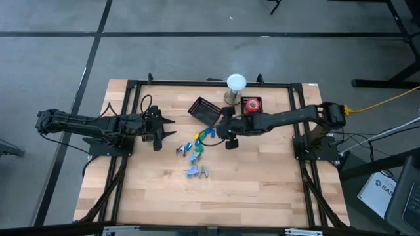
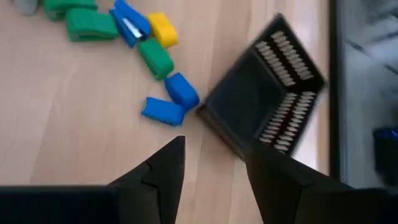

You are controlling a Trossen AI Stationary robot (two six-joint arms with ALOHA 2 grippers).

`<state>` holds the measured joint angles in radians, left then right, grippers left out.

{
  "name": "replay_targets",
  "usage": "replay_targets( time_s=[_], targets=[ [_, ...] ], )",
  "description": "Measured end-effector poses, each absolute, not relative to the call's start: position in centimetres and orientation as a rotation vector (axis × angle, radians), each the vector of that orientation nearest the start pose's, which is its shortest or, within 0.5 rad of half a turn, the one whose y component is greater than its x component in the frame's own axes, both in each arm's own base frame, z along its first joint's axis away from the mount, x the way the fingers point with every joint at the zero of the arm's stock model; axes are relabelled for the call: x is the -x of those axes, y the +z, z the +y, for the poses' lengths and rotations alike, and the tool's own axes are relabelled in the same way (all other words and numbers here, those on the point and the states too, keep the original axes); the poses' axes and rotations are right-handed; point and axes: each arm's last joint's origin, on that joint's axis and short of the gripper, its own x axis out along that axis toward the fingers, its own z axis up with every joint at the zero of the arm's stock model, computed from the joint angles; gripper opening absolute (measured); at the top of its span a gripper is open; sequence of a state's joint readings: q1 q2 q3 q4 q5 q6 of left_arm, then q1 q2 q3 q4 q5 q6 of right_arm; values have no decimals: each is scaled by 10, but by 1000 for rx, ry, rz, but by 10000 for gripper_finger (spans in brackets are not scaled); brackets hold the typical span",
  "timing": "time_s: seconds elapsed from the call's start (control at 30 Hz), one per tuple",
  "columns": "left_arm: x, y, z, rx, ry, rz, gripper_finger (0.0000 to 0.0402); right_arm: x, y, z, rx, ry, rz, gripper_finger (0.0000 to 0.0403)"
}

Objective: Pick and place Stapler, Stapler remover, tape
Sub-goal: Move the top center black bin to the center of the table

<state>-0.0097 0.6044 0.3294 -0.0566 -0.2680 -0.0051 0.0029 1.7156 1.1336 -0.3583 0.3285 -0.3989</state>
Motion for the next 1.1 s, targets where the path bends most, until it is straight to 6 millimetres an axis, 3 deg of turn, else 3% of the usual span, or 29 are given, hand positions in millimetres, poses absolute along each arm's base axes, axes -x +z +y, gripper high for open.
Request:
replay_targets(
  time_s=[0.57,0.77,1.1],
  targets=[
    [-145,214,6,-41,257,329,210,-374,159,-50,715,-40,1025,170],
    [-145,214,6,-41,257,329,210,-375,151,-51,705,-21,1040,170],
    [-145,214,6,-41,257,329,210,-370,146,-47,527,27,1066,170]
  ],
)
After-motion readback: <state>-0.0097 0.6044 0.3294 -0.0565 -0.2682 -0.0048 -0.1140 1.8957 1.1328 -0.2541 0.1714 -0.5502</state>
